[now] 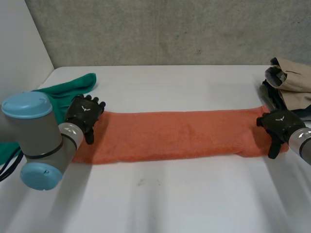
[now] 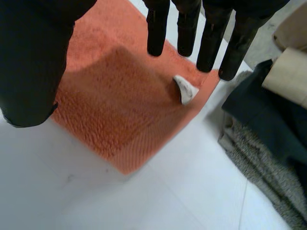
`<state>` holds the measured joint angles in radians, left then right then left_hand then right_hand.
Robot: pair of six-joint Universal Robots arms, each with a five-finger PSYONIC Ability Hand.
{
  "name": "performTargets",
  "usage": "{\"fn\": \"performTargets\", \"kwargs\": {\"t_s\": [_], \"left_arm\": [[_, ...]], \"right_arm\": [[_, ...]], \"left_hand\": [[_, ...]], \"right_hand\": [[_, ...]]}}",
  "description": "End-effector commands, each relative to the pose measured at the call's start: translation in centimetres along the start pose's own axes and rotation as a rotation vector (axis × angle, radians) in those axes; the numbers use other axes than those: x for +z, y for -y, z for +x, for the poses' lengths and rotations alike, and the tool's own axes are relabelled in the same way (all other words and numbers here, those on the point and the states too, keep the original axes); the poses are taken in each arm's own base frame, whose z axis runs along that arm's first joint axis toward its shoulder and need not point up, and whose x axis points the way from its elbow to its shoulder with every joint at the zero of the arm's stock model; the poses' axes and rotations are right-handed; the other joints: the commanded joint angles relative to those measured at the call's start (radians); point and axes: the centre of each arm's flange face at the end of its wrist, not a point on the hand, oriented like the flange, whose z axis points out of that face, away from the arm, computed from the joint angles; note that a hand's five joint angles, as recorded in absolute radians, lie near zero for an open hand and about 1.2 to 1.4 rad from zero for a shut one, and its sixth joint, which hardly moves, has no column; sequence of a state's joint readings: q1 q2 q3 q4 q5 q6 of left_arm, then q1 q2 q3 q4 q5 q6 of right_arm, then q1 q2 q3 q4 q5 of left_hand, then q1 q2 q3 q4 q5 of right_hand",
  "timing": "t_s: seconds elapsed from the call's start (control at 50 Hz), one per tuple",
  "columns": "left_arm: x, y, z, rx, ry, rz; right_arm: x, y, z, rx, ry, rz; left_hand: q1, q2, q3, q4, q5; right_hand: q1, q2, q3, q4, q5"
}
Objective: Fold the laundry.
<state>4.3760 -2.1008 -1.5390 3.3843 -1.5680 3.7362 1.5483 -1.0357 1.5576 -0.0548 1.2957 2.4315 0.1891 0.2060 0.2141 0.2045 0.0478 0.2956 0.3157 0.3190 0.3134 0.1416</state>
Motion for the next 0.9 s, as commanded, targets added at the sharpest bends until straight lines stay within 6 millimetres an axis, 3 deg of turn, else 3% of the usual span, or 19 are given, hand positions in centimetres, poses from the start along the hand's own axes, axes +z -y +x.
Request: {"fn": "performTargets", "kwargs": {"t_s": [0.02, 0.04, 0.06, 0.2, 0.26, 0.34, 0.42, 0.5, 0.62, 0.7, 0.76, 0.78, 0.84, 0.86, 0.88, 0.9], "left_arm": [[-0.1, 0.1, 0.4, -0.001, -0.016, 0.008], [-0.1, 0.2, 0.3, -0.001, -0.015, 0.009], [-0.2, 0.2, 0.4, 0.0, -0.016, 0.012], [-1.0, 1.2, -0.2, 0.0, -0.001, 0.037], [-1.6, 1.9, -0.6, 0.001, 0.009, 0.054], [-2.7, 2.4, -1.1, 0.0, 0.018, 0.065], [-3.4, 2.3, -1.4, -0.002, 0.024, 0.057], [-4.0, 1.8, -1.5, -0.006, 0.024, 0.041], [-4.5, 1.3, -1.7, -0.011, 0.03, 0.023], [-4.7, 1.5, -1.9, -0.02, 0.035, 0.031], [-4.8, 1.8, -2.1, -0.038, 0.039, 0.041], [-4.8, 2.1, -2.3, -0.05, 0.046, 0.05], [-4.8, 2.5, -2.6, -0.069, 0.052, 0.066], [-4.8, 2.6, -2.8, -0.078, 0.056, 0.071], [-4.8, 2.7, -3.1, -0.085, 0.065, 0.074], [-4.9, 2.7, -3.3, -0.089, 0.07, 0.077]], "right_arm": [[2.5, -2.1, -0.3, 0.005, 0.004, -0.015], [2.7, -2.4, -0.4, 0.005, 0.005, -0.022], [3.0, -2.5, -0.3, 0.004, 0.001, -0.031], [1.8, -3.9, 2.6, 0.032, -0.078, -0.081], [0.2, -3.5, 5.6, 0.02, -0.162, -0.082], [-0.8, -4.9, 8.9, -0.065, -0.253, -0.139], [-1.3, -5.6, 10.9, -0.181, -0.321, -0.213], [-1.5, -5.7, 11.6, -0.251, -0.365, -0.272], [-1.1, -3.4, 10.2, -0.222, -0.351, -0.183], [-2.3, -0.2, 11.2, -0.232, -0.41, -0.095], [-2.9, 2.8, 9.3, -0.256, -0.381, 0.003], [-3.1, 5.7, 6.0, -0.29, -0.306, 0.112], [-4.0, 9.6, 0.4, -0.343, -0.171, 0.283], [-4.9, 11.9, -3.0, -0.382, -0.093, 0.394], [-5.5, 12.9, -4.5, -0.399, -0.062, 0.45], [-6.4, 14.7, -7.5, -0.425, -0.004, 0.553]], "left_hand": [[-0.015, -0.031, -0.04, -0.03, -0.048], [-0.015, -0.031, -0.04, -0.03, -0.048], [-0.015, -0.031, -0.04, -0.03, -0.048], [-0.015, -0.031, -0.04, -0.03, -0.048], [-0.015, -0.031, -0.04, -0.03, -0.048], [-0.015, -0.031, -0.04, -0.03, -0.048], [-0.015, -0.031, -0.04, -0.03, -0.048], [-0.015, -0.031, -0.04, -0.03, -0.048], [-0.015, -0.031, -0.04, -0.03, -0.048], [-0.015, -0.031, -0.04, -0.03, -0.048], [-0.015, -0.031, -0.04, -0.03, -0.048], [-0.015, -0.031, -0.04, -0.03, -0.048], [-0.015, -0.031, -0.04, -0.03, -0.048], [-0.015, -0.031, -0.04, -0.03, -0.048], [-0.015, -0.031, -0.04, -0.03, -0.048], [-0.015, -0.031, -0.04, -0.03, -0.048]], "right_hand": [[0.499, 0.479, 0.475, 0.481, 0.478], [0.689, 0.669, 0.665, 0.671, 0.668], [1.097, 1.076, 1.073, 1.079, 1.076], [1.101, 1.081, 1.077, 1.083, 1.08], [1.101, 1.081, 1.077, 1.083, 1.08], [1.101, 1.081, 1.077, 1.083, 1.08], [1.101, 1.081, 1.077, 1.083, 1.08], [1.101, 1.081, 1.077, 1.083, 1.08], [1.101, 1.081, 1.077, 1.083, 1.08], [1.101, 1.081, 1.077, 1.083, 1.08], [1.101, 1.081, 1.077, 1.083, 1.08], [1.101, 1.081, 1.077, 1.083, 1.08], [1.101, 1.081, 1.077, 1.083, 1.08], [1.101, 1.081, 1.077, 1.083, 1.08], [1.101, 1.081, 1.077, 1.083, 1.08], [1.101, 1.081, 1.077, 1.083, 1.08]]}}
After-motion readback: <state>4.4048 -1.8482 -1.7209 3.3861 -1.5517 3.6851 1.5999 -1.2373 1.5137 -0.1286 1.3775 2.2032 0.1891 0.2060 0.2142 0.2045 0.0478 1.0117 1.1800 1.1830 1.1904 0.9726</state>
